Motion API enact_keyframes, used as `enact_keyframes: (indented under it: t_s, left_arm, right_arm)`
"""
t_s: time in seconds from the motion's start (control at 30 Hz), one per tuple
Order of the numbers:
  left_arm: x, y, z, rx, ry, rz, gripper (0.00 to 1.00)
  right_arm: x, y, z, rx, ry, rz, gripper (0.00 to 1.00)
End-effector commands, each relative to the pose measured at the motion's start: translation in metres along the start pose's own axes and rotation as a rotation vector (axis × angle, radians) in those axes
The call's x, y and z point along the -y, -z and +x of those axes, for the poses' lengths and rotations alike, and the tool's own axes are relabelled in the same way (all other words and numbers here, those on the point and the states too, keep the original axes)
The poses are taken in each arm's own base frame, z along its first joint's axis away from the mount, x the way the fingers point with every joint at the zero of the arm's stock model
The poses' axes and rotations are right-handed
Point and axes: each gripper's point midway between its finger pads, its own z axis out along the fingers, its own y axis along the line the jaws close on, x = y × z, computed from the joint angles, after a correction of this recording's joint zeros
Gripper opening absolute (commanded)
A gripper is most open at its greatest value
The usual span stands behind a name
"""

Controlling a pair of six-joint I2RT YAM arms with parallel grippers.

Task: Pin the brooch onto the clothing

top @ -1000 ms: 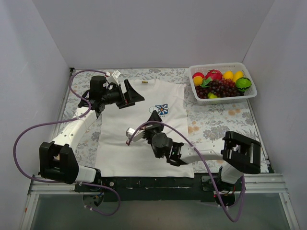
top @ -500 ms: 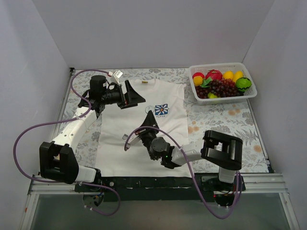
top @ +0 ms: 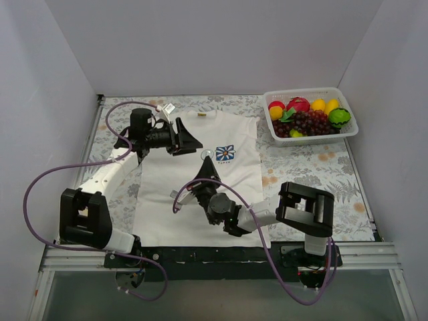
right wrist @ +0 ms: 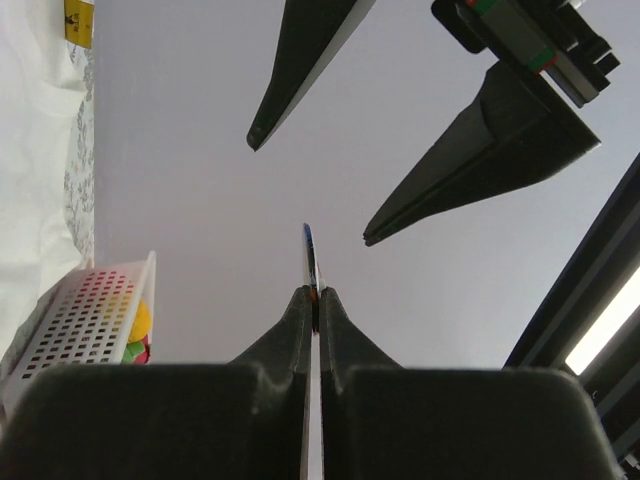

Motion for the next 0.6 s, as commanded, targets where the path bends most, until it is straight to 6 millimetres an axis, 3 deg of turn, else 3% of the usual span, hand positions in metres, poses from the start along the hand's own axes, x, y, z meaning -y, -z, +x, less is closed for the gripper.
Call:
enact_keyframes:
  t_s: [0.0,0.33,0.57]
  left_arm:
    - [0.004,0.0,0.008,-0.035,-0.003,0.047,0.56]
    - [0.002,-0.013,0.026,-0.101,0.013,0.071,0.49]
    - [0.005,-0.018,0.025,-0.095,0.005,0.07,0.33]
  right_arm:
    - [0.067,0.018,0.052,-0.14,-0.374,0.301,0.01]
    - [0.07,0.02,0.056,-0.159,-0.38,0.325,0.01]
    - [0.069,0.02,0.057,-0.165,-0.386,0.324,0.01]
